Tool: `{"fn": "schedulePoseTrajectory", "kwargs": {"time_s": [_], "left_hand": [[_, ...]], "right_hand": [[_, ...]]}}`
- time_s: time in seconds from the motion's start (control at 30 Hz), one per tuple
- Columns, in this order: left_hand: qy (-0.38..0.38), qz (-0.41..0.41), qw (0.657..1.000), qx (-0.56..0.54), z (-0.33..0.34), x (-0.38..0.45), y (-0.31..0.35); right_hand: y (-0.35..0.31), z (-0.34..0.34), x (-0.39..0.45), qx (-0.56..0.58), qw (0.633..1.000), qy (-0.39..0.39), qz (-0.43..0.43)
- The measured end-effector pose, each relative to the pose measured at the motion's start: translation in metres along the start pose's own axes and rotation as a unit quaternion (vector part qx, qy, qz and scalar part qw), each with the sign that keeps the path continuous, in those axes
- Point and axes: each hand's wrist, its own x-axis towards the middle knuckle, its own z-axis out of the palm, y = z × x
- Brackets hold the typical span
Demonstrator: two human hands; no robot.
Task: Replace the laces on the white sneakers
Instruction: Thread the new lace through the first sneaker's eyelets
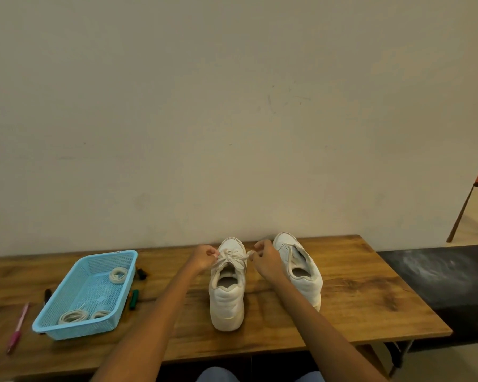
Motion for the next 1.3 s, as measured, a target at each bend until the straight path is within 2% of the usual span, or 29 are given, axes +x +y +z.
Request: {"fn": "schedulePoseTrajectory", "kwargs": {"time_s": [0.13,0.27,0.37,0.47,0.63,0.8,1.3], "left_hand": [[0.024,-0.007,1.000,-0.014,0.002,-0.001,-0.004],[0.041,-0.063,0.997,-0.008,0.003,-0.013,-0.001],[0.002,-0.086,0.996,-0.013,0.009,-0.023,-0.004],[0.031,-0.089,0.995,-0.033,0.026,-0.041,0.000],[0.103,-0.098,0.989,-0.048,0.044,-0.057,0.002],[0.077,-0.075,0.993,-0.039,0.040,-0.060,-0.003],[0.107,-0.094,0.990,-0.005,0.047,-0.041,0.008]], "right_hand": [[-0.005,-0.002,-0.004,-0.018,1.000,0.001,0.012],[-0.013,-0.006,-0.011,-0.031,0.999,-0.015,0.029],[-0.020,-0.007,-0.024,-0.065,0.992,-0.093,0.050],[-0.025,0.001,-0.046,-0.083,0.983,-0.155,0.059],[-0.030,0.011,-0.065,-0.047,0.991,-0.083,0.098],[-0.036,0.020,-0.066,-0.065,0.992,-0.035,0.104],[-0.043,0.016,-0.049,-0.107,0.989,-0.037,0.095]]}}
